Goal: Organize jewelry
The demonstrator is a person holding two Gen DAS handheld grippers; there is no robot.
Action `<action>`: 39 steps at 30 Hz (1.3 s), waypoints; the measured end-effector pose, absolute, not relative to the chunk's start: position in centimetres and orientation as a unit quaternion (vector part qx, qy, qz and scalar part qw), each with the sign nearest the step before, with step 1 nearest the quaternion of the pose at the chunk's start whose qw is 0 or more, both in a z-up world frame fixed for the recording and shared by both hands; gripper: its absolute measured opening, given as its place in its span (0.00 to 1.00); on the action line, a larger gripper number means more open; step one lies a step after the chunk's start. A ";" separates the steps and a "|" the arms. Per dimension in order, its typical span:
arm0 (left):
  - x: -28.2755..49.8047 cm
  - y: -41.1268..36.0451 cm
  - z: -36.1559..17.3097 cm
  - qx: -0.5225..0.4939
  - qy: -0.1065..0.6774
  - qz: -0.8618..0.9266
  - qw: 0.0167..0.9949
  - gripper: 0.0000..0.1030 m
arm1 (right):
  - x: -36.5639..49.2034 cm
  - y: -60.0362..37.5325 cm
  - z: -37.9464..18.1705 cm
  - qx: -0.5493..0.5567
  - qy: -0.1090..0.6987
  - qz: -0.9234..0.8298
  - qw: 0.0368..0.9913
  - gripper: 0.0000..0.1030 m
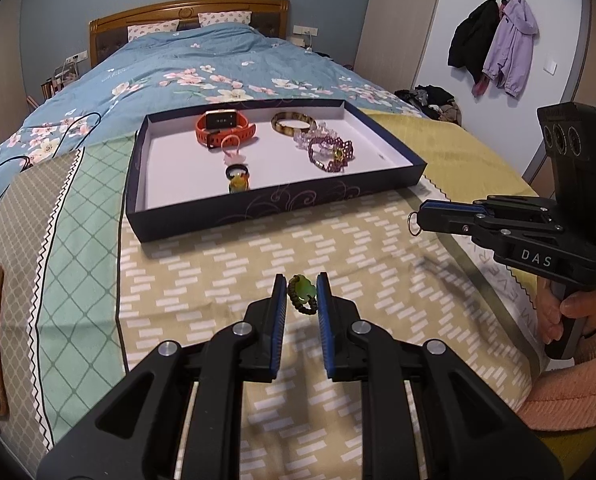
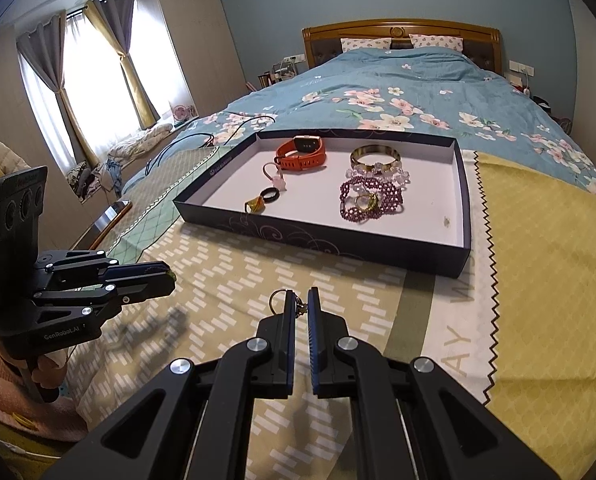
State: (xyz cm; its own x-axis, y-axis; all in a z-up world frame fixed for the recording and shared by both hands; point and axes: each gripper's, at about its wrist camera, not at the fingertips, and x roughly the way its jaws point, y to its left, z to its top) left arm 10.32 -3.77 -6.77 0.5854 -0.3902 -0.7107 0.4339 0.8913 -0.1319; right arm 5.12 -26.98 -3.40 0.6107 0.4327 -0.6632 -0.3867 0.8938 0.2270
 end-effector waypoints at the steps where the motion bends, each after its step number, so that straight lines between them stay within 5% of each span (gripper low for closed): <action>1: 10.4 -3.8 -6.6 0.029 0.390 -0.231 0.891 0.15 | 5.2 -27.0 -3.3 0.031 0.376 0.228 0.898 0.04; 39: 14.0 -4.6 -2.8 0.027 0.338 -0.220 0.915 0.15 | 8.2 -27.3 -0.5 0.031 0.332 0.222 0.916 0.04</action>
State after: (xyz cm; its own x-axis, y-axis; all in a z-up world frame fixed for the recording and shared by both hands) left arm 13.98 -4.58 -2.76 0.6752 -0.3838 -0.6300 0.4207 0.9018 -0.0986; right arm 8.23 -27.35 -0.47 0.6802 0.4277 -0.5953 -0.3869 0.8993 0.2040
